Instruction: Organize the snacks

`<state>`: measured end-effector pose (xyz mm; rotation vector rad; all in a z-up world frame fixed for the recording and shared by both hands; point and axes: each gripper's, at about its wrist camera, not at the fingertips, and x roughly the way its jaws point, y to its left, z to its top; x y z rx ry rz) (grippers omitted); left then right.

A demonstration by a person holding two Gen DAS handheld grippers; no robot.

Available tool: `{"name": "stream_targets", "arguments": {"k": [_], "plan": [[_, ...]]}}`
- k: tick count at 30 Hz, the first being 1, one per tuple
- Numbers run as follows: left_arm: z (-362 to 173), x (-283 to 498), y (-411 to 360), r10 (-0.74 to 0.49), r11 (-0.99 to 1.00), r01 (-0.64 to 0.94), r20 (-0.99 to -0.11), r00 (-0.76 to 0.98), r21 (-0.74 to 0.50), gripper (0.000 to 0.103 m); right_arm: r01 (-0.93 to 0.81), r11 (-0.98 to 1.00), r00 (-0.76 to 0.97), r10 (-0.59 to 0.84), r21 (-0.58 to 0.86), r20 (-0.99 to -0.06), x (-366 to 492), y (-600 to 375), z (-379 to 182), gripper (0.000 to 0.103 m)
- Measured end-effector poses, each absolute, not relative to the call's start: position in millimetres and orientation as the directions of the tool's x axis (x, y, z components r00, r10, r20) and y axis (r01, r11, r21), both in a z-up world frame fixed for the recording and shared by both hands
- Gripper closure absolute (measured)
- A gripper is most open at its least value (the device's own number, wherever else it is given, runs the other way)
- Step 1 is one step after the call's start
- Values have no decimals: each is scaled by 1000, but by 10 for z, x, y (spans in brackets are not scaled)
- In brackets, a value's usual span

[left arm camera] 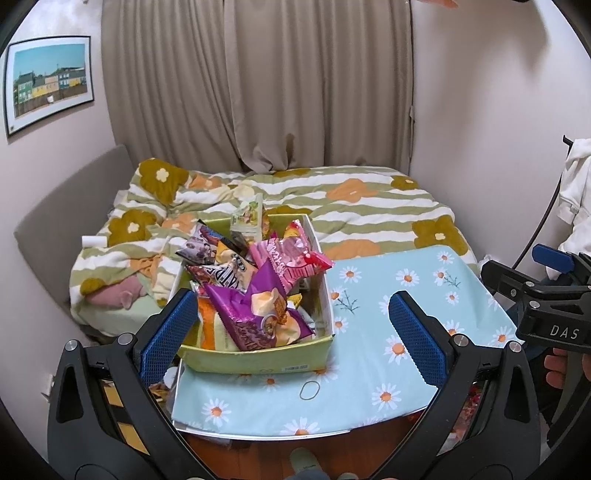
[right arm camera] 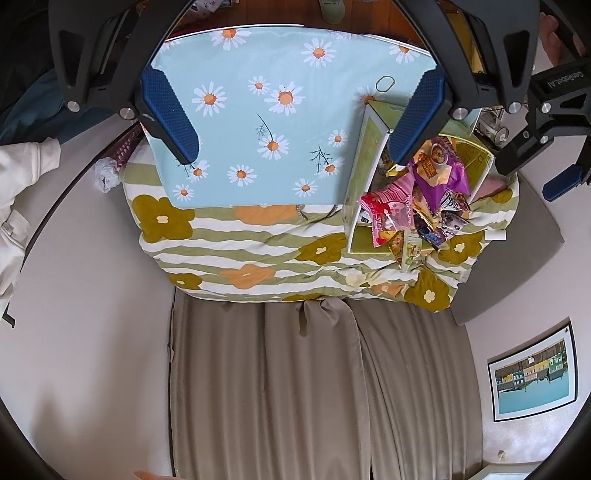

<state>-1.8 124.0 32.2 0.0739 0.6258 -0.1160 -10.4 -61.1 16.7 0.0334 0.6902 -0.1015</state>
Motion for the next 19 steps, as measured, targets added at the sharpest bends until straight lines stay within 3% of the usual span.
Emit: {"name": "stream_targets", "arguments": {"k": [19], "plan": [[290,10,1320,-58,989,123,-566,822,79,0,106,994,757,-81,0,-648,-21,-502,137,0]]}}
